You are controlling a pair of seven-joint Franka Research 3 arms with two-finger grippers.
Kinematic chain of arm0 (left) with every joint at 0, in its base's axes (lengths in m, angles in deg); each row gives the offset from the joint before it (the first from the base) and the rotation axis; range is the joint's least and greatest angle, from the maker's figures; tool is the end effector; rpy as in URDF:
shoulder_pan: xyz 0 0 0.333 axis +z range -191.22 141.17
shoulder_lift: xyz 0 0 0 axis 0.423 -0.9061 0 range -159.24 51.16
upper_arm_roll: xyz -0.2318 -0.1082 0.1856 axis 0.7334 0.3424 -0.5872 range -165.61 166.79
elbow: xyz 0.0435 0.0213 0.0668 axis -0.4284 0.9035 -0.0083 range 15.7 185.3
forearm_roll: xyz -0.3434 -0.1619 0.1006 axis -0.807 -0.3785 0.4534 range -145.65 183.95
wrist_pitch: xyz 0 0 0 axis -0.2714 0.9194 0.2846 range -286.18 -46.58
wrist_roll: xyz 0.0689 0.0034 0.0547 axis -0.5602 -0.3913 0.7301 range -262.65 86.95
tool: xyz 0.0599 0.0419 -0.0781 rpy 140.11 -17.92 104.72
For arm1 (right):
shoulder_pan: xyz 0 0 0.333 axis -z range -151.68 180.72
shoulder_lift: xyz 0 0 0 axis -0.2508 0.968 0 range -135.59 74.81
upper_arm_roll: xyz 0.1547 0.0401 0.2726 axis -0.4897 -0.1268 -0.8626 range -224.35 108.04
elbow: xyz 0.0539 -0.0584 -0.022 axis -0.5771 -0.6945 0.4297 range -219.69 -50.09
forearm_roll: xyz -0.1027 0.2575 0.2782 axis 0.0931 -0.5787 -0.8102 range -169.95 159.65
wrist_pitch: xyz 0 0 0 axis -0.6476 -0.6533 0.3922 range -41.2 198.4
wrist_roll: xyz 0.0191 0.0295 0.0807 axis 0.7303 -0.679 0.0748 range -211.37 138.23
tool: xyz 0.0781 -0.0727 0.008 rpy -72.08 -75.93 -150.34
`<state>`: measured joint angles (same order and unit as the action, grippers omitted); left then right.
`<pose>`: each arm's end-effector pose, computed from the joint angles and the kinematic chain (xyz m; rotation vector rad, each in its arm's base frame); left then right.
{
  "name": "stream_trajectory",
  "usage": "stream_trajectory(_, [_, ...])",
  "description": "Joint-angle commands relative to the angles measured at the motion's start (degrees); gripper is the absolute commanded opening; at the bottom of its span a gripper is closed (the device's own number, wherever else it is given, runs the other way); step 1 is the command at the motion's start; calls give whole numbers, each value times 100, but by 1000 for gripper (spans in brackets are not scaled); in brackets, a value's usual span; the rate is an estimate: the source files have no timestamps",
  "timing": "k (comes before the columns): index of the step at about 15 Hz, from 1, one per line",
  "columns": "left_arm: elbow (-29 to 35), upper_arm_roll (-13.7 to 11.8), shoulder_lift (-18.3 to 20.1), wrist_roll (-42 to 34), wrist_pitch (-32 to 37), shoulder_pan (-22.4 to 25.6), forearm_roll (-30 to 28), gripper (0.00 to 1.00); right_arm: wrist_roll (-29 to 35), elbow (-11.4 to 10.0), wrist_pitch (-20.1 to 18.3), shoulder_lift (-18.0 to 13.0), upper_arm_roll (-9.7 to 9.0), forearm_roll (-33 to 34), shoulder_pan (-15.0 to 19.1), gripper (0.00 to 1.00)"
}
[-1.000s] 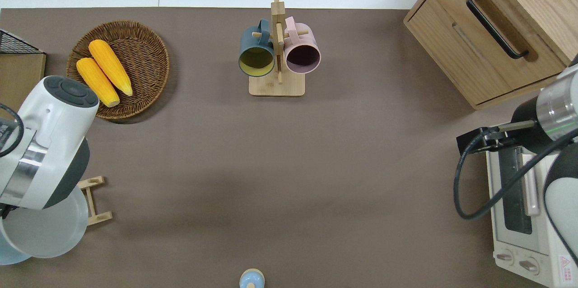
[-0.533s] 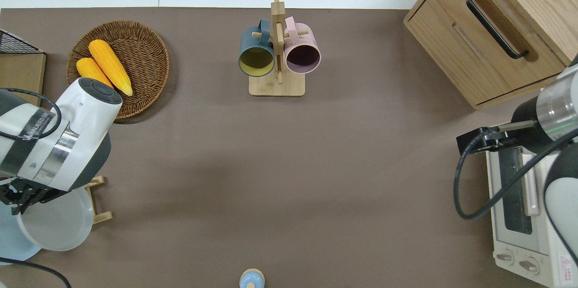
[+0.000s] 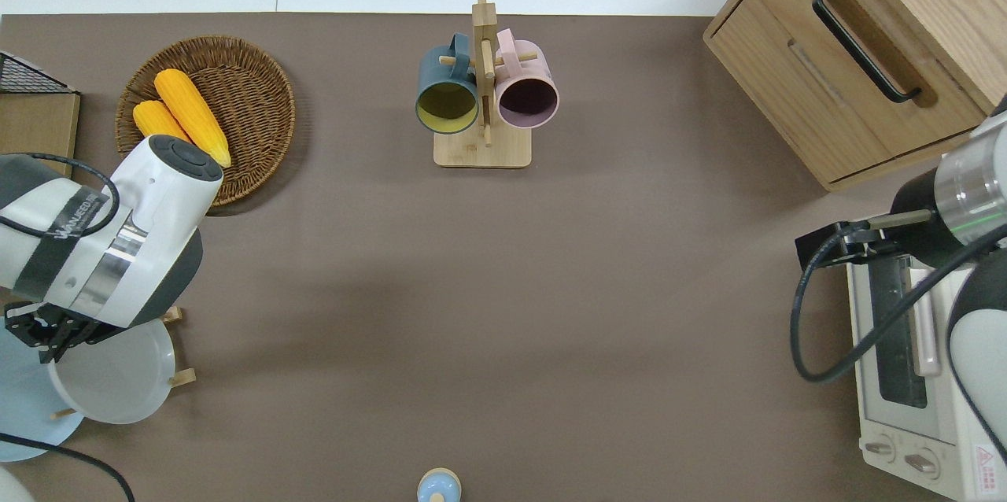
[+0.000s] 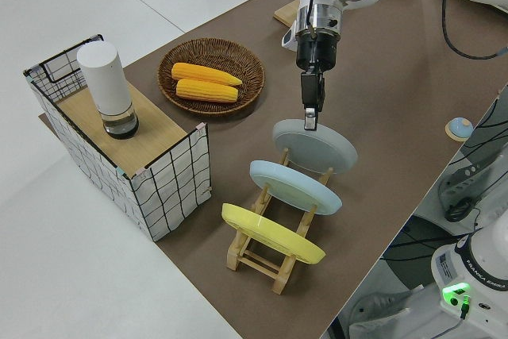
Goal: Pick gray plate from table and place it on lower plate rack with left arm
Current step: 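Lower the gray plate upright into the rack slot nearer the robot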
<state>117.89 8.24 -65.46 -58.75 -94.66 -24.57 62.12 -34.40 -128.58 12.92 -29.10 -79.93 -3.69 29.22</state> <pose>0.5226 0.0249 0.3947 -2.1060 -0.2896 0.5994 0.5378 0.0610 0.6368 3.1063 0.1288 -0.1891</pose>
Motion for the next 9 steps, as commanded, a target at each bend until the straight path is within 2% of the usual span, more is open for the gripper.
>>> stream_trajectory(1, [-8, 17, -35, 158, -274, -2, -104, 24, 73, 55, -84, -14, -134, 38, 147, 983])
stream_trajectory(2, [-17, 17, -35, 149, -318, -11, -148, 89, 73, 55, -84, -14, -134, 38, 147, 983])
stream_trajectory(3, [-26, 17, -26, 149, -318, -2, -183, 205, 73, 55, -84, -14, -134, 38, 147, 983])
stream_trajectory(4, [-26, 17, -26, 132, -336, -2, -183, 567, 73, 55, -84, -14, -134, 38, 147, 983])
stream_trajectory(6, [-34, 17, -9, 35, -449, -2, -192, 825, 73, 55, -84, -14, -134, 38, 147, 983])
stream_trajectory(7, [-35, 17, 9, 35, -581, -2, -270, 994, 73, 55, -84, -14, -134, 38, 147, 983])
stream_trajectory(9, [-87, 17, 35, 61, -696, -2, -647, 995, 73, 55, -84, -14, -134, 38, 147, 983])
